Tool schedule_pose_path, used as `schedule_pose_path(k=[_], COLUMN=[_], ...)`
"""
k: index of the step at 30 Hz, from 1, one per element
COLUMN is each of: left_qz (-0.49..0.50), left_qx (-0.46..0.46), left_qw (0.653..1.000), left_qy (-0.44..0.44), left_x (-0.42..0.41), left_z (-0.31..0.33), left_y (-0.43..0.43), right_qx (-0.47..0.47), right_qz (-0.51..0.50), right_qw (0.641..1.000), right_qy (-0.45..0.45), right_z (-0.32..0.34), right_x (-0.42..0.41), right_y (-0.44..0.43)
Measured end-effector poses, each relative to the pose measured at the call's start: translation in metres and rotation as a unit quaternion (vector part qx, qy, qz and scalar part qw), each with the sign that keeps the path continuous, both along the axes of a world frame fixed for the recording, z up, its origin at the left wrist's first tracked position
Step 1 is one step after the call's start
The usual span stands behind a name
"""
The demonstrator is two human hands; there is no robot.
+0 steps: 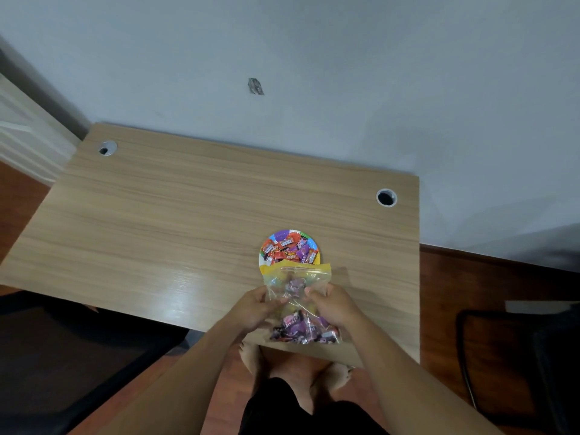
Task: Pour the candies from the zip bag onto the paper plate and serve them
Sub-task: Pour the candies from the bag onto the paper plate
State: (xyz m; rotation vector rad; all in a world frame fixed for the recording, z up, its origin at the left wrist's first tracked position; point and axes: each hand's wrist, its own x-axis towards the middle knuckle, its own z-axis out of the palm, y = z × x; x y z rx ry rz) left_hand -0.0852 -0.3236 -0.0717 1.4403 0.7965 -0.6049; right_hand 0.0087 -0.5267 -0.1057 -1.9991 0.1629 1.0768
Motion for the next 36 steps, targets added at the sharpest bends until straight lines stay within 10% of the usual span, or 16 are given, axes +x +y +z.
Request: schedule_pose_path(k=[36], left_qz=[0.018], left_qx=[-0.013], left_qw=[1.000], left_qy=[-0.009], left_x=[-0.006], left_z=[-0.014], left_y=[0.007], right_qx=[0.095], right_qz=[-0.004], right_qw=[0.994], right_qy=[0.062], right_z=[0.010], right_x=[-0.010], right_y=[0.001])
